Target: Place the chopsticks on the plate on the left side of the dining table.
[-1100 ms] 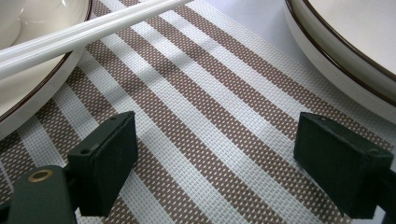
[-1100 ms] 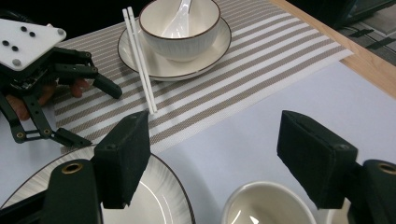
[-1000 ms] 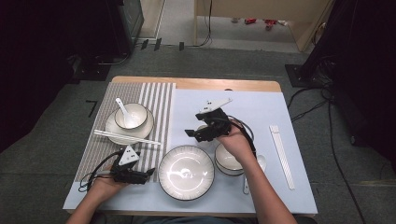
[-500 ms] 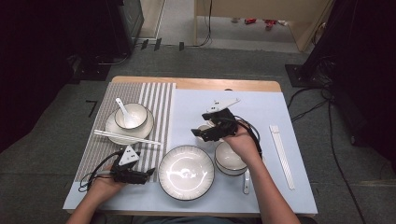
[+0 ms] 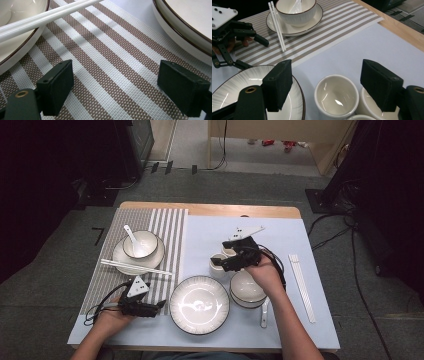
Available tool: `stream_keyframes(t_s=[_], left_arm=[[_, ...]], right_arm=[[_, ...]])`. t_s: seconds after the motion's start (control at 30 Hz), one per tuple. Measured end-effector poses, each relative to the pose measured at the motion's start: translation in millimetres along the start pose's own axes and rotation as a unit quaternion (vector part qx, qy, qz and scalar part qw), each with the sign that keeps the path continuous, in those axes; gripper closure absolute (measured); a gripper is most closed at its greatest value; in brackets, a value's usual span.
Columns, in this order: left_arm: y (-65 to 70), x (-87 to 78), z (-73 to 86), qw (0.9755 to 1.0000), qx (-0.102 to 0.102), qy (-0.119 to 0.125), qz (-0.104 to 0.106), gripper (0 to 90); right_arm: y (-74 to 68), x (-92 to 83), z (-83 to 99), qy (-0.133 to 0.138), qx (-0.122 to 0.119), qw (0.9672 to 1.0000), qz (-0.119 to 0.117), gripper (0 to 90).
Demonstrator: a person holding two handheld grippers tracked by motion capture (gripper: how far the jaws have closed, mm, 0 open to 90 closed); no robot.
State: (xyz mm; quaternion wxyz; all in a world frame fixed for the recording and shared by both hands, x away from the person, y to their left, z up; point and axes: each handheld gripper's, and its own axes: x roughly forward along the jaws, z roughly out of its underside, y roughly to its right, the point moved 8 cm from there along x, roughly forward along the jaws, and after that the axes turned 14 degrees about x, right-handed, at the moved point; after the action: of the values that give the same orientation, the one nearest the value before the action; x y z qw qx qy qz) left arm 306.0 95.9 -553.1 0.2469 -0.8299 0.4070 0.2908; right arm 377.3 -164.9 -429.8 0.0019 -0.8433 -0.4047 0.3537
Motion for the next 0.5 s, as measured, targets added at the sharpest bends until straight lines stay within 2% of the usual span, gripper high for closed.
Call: stream_keyframes(t_s=[0.5], left_arm=[[-0.1, -0.1, 0.2, 1.0, 0.0, 0.0, 0.0, 14.0]], right_arm=[[14.5, -12.9, 8.6, 0.005, 0.014, 0.9998, 0.011, 25.8]])
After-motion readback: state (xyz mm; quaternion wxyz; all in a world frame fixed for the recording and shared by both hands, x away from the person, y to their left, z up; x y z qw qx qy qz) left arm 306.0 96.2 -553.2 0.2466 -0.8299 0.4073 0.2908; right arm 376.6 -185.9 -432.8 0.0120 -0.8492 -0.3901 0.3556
